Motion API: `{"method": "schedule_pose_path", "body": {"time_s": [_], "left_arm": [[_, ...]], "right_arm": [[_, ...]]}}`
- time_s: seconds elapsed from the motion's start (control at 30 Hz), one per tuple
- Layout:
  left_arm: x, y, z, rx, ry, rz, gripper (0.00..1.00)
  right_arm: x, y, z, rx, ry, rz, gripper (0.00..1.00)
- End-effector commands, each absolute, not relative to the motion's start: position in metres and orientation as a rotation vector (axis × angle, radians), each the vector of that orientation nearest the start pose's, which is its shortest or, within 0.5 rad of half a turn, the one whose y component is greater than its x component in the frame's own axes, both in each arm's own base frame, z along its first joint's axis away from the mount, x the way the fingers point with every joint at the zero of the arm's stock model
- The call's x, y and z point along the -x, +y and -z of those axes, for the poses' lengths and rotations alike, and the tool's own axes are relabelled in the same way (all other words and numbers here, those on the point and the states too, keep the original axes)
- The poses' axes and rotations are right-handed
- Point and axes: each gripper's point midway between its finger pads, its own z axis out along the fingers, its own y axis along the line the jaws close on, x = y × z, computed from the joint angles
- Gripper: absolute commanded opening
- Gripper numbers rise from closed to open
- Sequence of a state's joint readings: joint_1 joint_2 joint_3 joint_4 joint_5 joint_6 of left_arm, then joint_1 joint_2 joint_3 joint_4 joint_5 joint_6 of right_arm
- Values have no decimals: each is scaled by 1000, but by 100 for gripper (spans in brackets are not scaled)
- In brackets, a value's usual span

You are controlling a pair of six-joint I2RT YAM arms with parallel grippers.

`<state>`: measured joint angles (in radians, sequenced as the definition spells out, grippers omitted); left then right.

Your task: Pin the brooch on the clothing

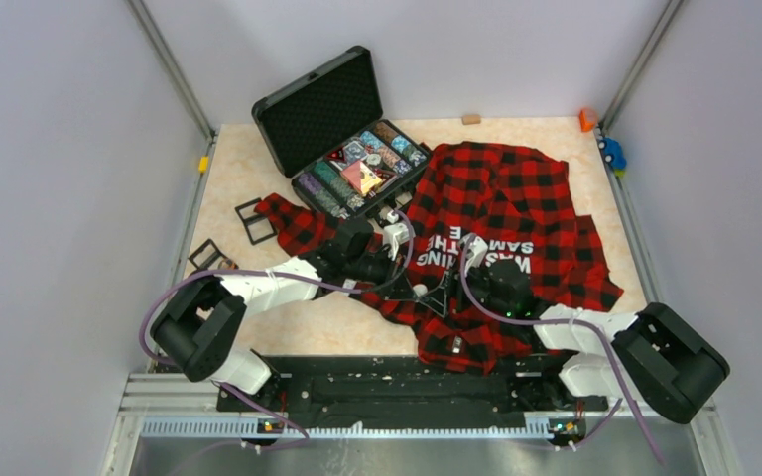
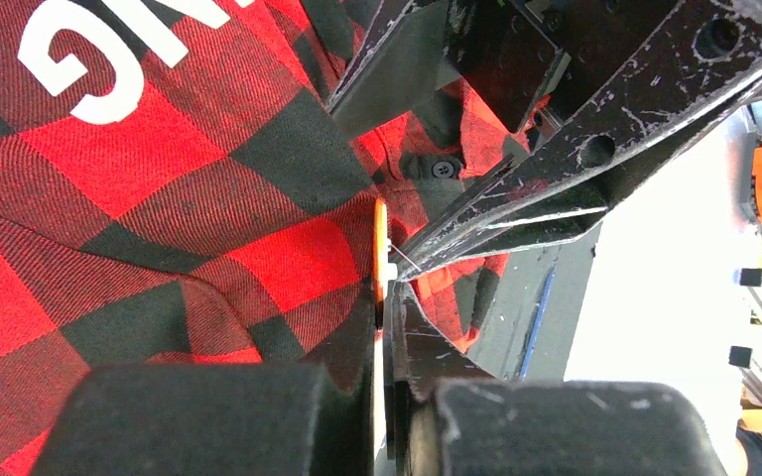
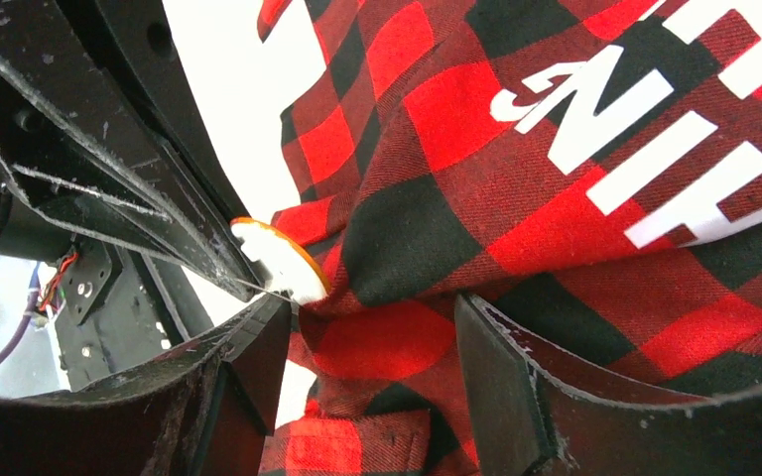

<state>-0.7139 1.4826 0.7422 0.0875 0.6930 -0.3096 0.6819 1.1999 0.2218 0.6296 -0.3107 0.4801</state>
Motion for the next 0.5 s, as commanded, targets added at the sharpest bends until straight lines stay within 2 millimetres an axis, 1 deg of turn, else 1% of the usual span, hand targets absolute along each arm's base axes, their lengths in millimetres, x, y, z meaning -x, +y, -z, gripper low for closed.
{"method": "schedule_pose_path", "body": {"time_s": [0.0, 0.1, 0.17, 0.33, 0.47], "left_arm": [[-182, -328, -111, -964, 2100, 1365, 0], [-178, -326, -112, -995, 2078, 1371, 0], [-176, -325, -112, -1012, 2063, 1372, 0], [-171, -322, -111, -1061, 2041, 1369, 0], [-166, -322, -112, -1123, 2016, 1392, 0]], "right_arm": [[-220, 269, -102, 416, 1927, -1088, 62], [-220, 271, -104, 415, 1926, -1103, 59], [-219, 272, -104, 423, 1925, -1111, 55], [-210, 277, -106, 487, 1916, -1164, 47], [-203, 281, -106, 537, 1916, -1207, 45]]}}
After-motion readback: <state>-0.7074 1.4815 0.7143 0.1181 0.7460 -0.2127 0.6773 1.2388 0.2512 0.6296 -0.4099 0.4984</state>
